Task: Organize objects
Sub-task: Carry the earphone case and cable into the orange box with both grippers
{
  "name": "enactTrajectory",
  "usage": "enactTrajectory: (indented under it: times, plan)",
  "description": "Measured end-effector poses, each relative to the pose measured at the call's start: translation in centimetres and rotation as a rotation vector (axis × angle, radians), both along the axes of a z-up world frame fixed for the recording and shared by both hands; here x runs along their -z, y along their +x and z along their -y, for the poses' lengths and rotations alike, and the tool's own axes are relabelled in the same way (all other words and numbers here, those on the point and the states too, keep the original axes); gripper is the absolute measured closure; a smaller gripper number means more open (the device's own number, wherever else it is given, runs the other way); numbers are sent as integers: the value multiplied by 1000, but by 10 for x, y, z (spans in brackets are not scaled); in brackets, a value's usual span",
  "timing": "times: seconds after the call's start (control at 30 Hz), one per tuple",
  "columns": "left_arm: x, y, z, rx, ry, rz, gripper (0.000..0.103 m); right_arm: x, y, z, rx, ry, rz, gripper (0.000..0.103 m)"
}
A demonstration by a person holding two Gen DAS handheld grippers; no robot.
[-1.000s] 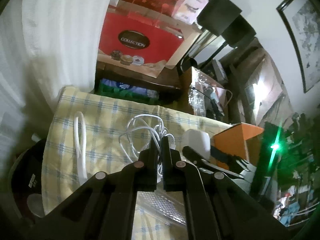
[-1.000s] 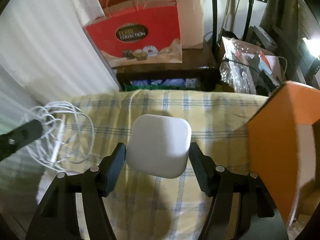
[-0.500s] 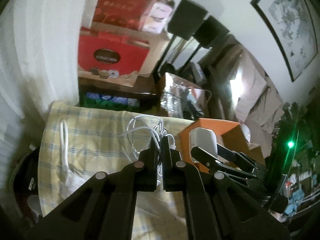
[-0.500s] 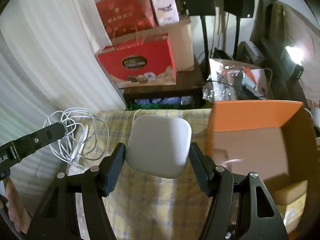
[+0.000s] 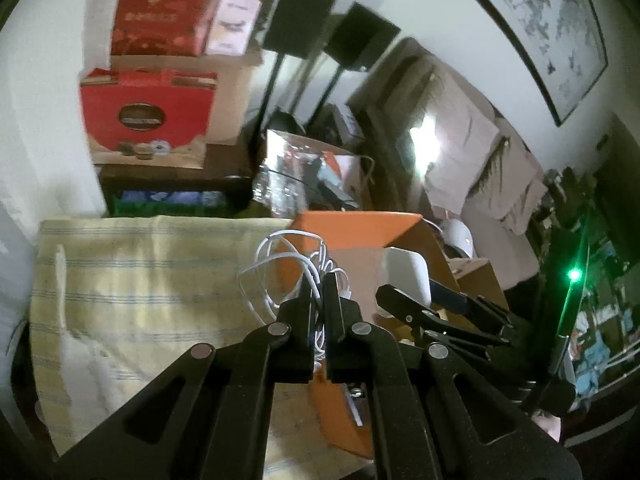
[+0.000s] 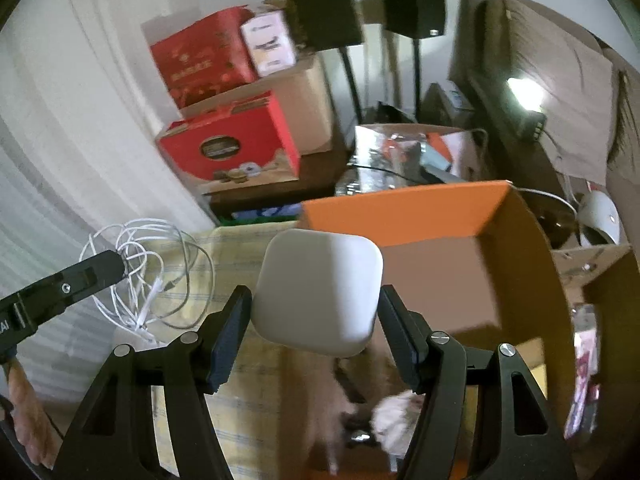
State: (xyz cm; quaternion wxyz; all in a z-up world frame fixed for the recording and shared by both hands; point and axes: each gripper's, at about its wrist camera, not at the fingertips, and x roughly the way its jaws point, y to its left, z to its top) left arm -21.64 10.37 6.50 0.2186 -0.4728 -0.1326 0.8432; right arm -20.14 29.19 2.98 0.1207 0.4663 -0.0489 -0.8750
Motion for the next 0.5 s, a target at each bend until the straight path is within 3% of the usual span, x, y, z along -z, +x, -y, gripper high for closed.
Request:
enactTrajectory:
  times: [0.27, 0.5]
  plan:
    - [6, -4, -62, 60, 3, 5, 100, 4, 0, -50, 62, 14, 6, 37]
    - [29, -27, -105, 88, 5, 45, 100, 20, -14, -80, 90, 38, 32, 37]
